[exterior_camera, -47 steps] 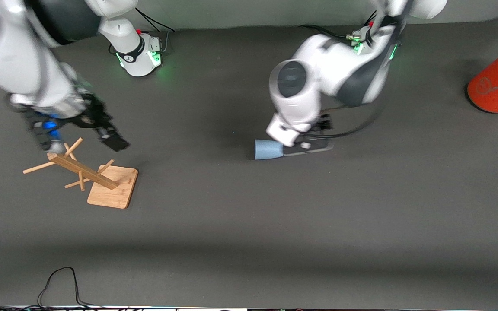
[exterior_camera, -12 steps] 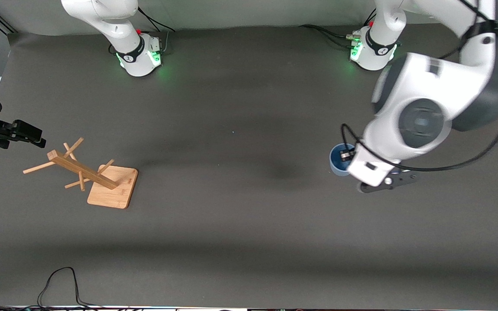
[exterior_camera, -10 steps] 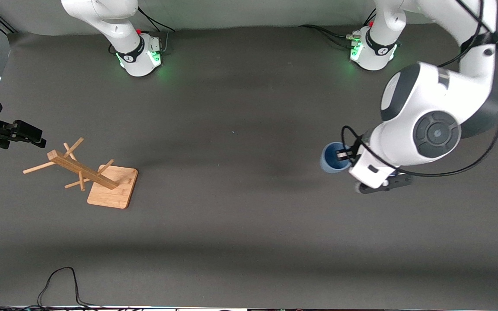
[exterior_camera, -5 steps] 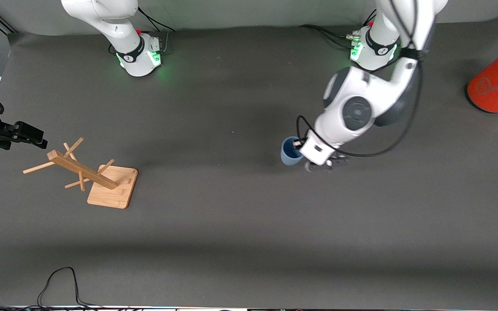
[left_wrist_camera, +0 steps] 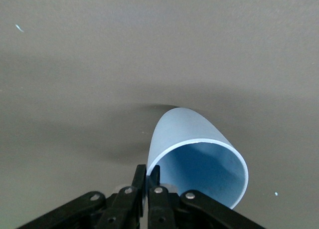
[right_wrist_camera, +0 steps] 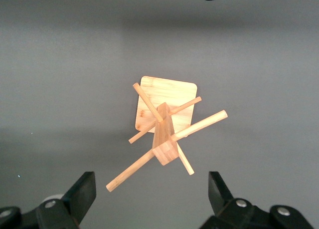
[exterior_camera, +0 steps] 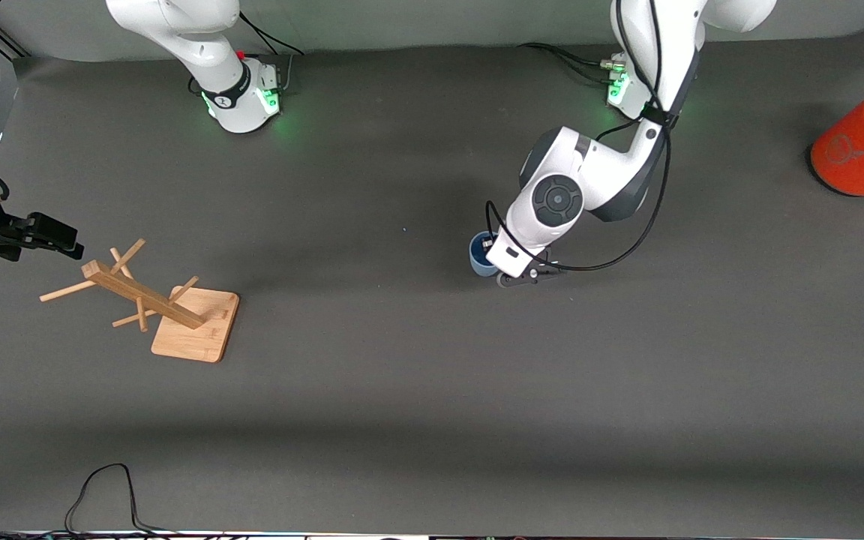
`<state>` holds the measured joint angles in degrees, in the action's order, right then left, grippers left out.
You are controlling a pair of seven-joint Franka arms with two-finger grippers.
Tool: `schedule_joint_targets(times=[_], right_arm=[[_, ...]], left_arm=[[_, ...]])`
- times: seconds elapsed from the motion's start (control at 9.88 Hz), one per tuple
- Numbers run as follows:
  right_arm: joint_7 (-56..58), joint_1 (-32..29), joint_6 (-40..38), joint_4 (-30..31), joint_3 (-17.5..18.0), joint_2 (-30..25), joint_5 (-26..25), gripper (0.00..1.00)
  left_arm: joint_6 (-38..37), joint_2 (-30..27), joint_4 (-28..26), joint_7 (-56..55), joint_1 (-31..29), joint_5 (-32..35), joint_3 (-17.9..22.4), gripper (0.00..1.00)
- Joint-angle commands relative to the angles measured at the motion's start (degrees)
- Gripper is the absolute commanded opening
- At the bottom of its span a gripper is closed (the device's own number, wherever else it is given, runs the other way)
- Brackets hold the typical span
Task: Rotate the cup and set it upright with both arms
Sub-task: 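Open the left gripper and lift it away from the cup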
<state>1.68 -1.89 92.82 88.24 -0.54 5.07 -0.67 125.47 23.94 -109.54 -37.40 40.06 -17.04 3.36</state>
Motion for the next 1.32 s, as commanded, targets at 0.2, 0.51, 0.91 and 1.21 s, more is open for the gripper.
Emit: schedule_joint_targets(times=[0.2, 0.51, 0.91, 1.21], right_arm=[[-1.2, 0.3, 0.0, -1.0, -0.1, 0.7, -0.2, 1.0], [-1.2, 0.3, 0.0, -1.0, -0.1, 0.9, -0.2, 1.0], [-1.2, 0.3, 0.0, -1.0, -0.1, 0.9, -0.2, 1.0], [-1.2, 0.4, 0.0, -1.0, 0.0, 0.8, -0.2, 1.0]], left_arm=[[1.0, 2.0, 0.6, -0.9, 1.7, -0.2, 0.8, 0.48], [-2.1, -0.4, 1.4, -3.1, 1.9, 0.0, 1.1, 1.0], [-12.2, -8.1, 5.8, -3.0, -2.5, 3.0, 1.3, 1.0], [-15.2, -12.9, 10.6, -1.4, -14.7, 8.8, 1.3, 1.0]])
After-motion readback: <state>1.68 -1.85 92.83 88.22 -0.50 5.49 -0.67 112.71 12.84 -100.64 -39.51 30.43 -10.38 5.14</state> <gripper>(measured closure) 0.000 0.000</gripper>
